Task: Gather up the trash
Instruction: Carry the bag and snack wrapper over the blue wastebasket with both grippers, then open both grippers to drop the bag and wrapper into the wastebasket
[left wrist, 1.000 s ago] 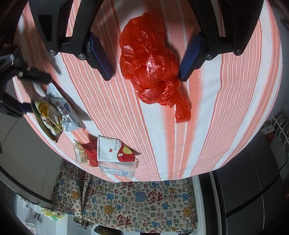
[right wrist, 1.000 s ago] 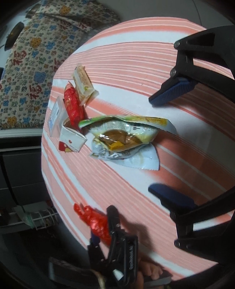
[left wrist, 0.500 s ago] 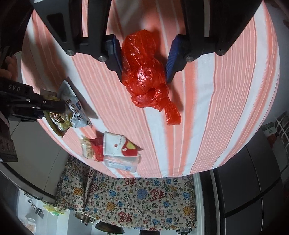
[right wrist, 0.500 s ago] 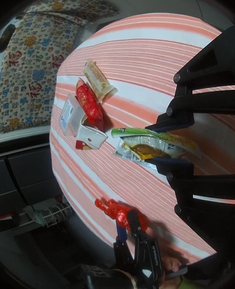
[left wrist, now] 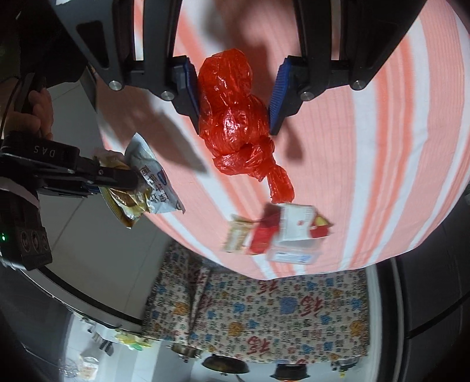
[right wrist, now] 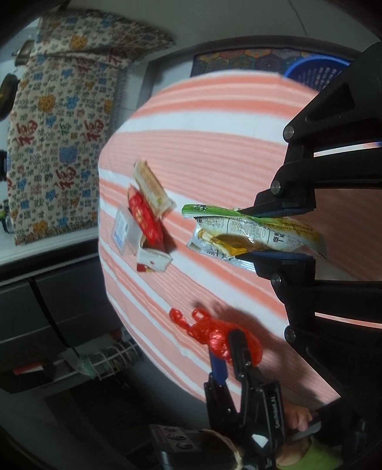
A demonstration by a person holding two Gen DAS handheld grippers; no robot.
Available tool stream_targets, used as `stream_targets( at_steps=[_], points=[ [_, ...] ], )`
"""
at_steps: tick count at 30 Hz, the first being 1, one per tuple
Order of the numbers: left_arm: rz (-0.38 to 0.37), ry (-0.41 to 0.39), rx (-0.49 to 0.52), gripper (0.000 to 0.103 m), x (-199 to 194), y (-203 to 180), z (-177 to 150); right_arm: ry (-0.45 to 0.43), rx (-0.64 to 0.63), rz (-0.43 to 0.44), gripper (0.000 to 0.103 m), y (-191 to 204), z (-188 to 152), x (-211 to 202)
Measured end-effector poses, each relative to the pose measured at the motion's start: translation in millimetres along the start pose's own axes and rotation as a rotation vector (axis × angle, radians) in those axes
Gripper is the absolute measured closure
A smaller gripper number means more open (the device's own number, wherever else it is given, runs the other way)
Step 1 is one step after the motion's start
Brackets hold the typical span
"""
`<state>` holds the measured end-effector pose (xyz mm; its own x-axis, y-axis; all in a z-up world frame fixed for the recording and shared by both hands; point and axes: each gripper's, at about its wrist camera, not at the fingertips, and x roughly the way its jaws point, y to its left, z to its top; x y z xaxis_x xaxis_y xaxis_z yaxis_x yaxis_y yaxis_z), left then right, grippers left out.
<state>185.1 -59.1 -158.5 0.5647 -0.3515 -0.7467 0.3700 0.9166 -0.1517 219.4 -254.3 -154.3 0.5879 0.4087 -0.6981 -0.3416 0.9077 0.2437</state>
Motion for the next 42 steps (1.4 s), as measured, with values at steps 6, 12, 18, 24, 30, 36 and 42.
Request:
stream_targets(
  at_steps=[6, 12, 18, 24, 30, 36, 42],
  points=[
    [-0.109, 0.009, 0.073, 0.061, 23, -65, 21, -0.017, 0.059, -0.11, 0.084, -53, -16, -50],
    [-0.21, 0.034, 0.159, 0.061, 59, -140, 44, 0.008, 0.154, -0.249, 0.084, -125, -40, -86],
    [-0.268, 0.085, 0.22, 0.061, 102, -200, 54, 0.015, 0.308, -0.33, 0.084, -191, -75, -97],
    [-0.291, 0.136, 0.237, 0.061, 146, -231, 61, 0.032, 0.36, -0.34, 0.084, -217, -87, -104],
    [-0.295, 0.167, 0.246, 0.06, 173, -239, 62, 0.063, 0.375, -0.353, 0.084, -229, -89, -105],
    [-0.29, 0.183, 0.257, 0.06, 188, -248, 61, 0.059, 0.393, -0.355, 0.084, -234, -90, -107],
    [-0.267, 0.209, 0.263, 0.039, 201, -257, 58, 0.037, 0.405, -0.358, 0.071, -235, -90, -109]
  ],
)
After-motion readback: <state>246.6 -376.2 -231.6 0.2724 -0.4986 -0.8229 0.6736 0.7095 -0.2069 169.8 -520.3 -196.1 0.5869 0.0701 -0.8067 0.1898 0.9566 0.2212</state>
